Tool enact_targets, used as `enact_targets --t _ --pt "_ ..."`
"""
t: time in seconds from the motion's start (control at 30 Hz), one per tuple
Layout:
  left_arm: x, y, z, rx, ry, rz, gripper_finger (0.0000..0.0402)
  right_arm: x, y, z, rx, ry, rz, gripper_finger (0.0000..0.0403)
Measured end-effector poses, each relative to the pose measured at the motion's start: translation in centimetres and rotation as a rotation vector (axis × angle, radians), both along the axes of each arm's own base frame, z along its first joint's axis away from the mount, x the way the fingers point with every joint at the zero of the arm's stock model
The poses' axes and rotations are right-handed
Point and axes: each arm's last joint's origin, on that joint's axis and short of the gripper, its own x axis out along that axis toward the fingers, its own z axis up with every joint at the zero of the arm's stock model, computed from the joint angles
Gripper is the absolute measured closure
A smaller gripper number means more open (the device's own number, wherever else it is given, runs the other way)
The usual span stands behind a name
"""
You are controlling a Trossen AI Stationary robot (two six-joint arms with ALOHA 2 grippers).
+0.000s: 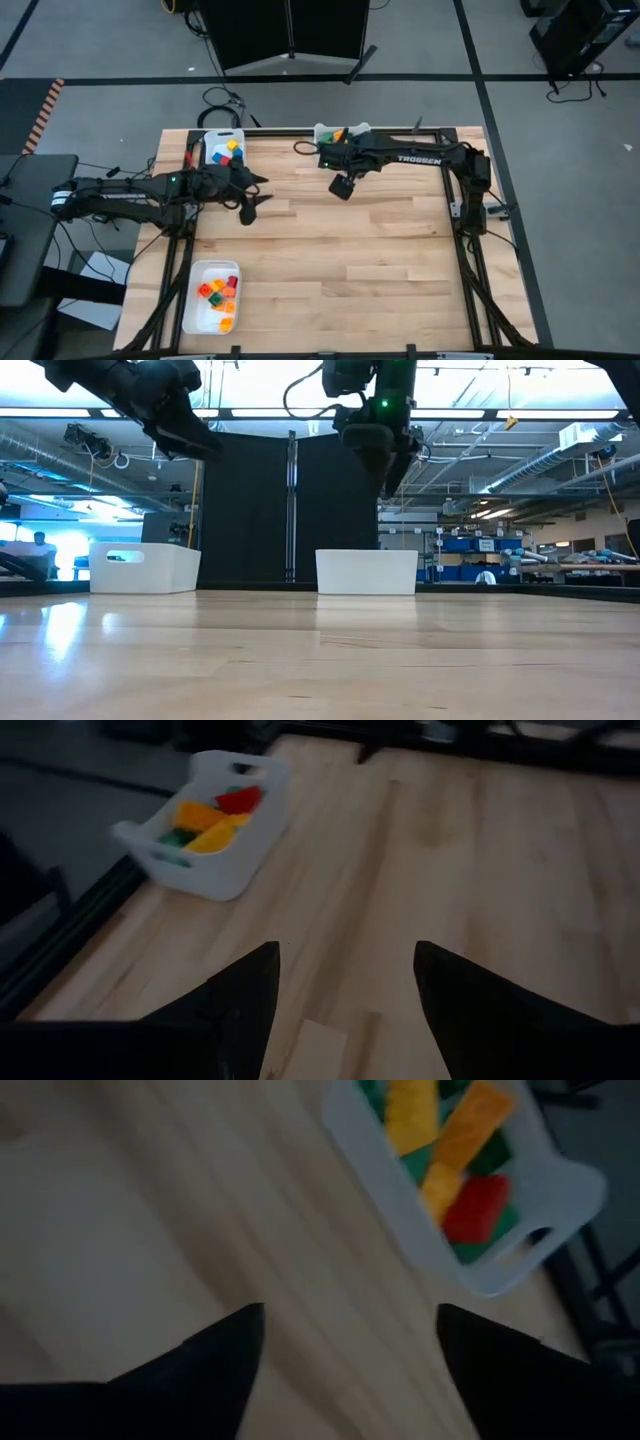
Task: Sort blocks by size
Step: Return to Home position
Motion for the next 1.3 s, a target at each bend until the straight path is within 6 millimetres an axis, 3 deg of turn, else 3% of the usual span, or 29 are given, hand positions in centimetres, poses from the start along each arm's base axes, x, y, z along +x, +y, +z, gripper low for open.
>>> enact_targets --t 0.1,0.2,0.3,0.37,0.47,0.53,0.7,0.87,1.0,1.13,1.3 --pt "0.1 -0.2 0.0 0.036 0.019 -0.101 0.0161 0.2 0.9 -0.5 0.045 -0.005 0.026 0.0143" --pt "0.1 -0.4 0.0 0.047 0.024 -0.138 0.0179 0.4 1.9 -0.8 0.095 -0.011 0.041 0.0236" --pt "0.1 -0.4 0.0 0.050 0.026 -0.142 0.0231 0.7 3.1 -1.0 0.114 -0.023 0.085 0.0349" --pt "0.1 -0.4 0.0 0.052 0.026 -0.144 0.0282 0.9 4.0 -1.0 0.111 -0.025 0.144 0.0386" --pt "0.1 -0.4 0.0 0.038 0.018 -0.141 0.0365 1.5 5.4 -0.4 0.094 -0.091 0.217 0.0366" --pt "0.1 -0.5 0.1 -0.004 -0.003 -0.134 0.0390 1.7 6.5 0.1 0.086 -0.133 0.258 0.0347" --pt "0.2 -0.5 0.1 -0.054 -0.024 -0.106 0.0366 1.2 8.7 0.9 0.005 -0.127 0.315 0.0321" --pt "0.4 -0.3 0.8 -0.061 -0.114 -0.037 0.0357 0.0 9.2 0.6 -0.026 0.042 0.403 0.0316" --pt "0.5 -0.3 1.1 -0.109 -0.153 -0.046 0.0357 -0.3 9.6 0.6 0.014 0.027 0.303 0.0318" --pt "0.5 -0.4 1.1 -0.123 -0.154 -0.061 0.0357 -0.3 10.0 0.5 0.007 0.032 0.325 0.0316" --pt "-0.3 -1.5 1.3 -0.120 -0.169 -0.118 0.0357 -0.4 11.0 -1.8 0.046 0.026 0.386 0.0317"
